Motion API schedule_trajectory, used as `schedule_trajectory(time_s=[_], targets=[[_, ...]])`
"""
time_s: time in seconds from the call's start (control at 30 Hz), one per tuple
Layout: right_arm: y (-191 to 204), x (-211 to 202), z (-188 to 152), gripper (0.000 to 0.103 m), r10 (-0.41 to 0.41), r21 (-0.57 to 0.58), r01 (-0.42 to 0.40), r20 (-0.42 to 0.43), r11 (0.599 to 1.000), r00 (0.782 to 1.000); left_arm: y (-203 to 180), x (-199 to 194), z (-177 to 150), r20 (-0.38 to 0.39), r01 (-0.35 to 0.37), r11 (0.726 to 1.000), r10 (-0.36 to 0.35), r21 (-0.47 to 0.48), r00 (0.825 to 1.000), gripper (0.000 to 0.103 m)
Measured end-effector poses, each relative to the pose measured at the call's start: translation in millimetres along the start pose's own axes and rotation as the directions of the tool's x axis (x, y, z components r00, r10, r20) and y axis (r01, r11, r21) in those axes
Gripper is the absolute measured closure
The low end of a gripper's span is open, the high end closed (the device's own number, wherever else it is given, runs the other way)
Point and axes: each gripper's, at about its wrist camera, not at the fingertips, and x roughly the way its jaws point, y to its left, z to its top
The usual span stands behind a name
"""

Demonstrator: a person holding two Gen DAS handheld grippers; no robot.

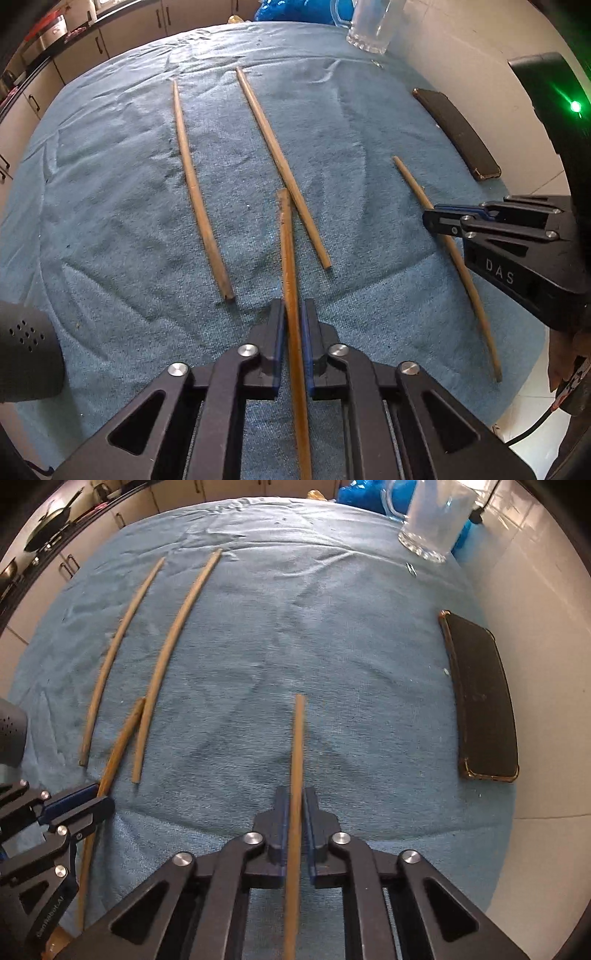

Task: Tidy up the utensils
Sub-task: 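Lift both held chopsticks and lower them into the black cup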

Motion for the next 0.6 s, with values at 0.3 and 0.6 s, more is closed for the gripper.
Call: schedule_trajectory(time_s=[0.3, 0.6], targets=[[-11, -42, -37, 0.096, 0.138, 0.066, -0.152, 0.185, 0.986, 0.973, 13, -47, -37, 0.185, 0.091, 0.994, -0.079, -0.057, 0.98, 0.096], [5, -109, -66, 0.096, 0.187, 0.014, -0.211, 0.408, 0.977, 0.894, 24, -121, -80, 0.439, 0.107, 0.992, -0.066, -0.069, 0.896, 0.096]])
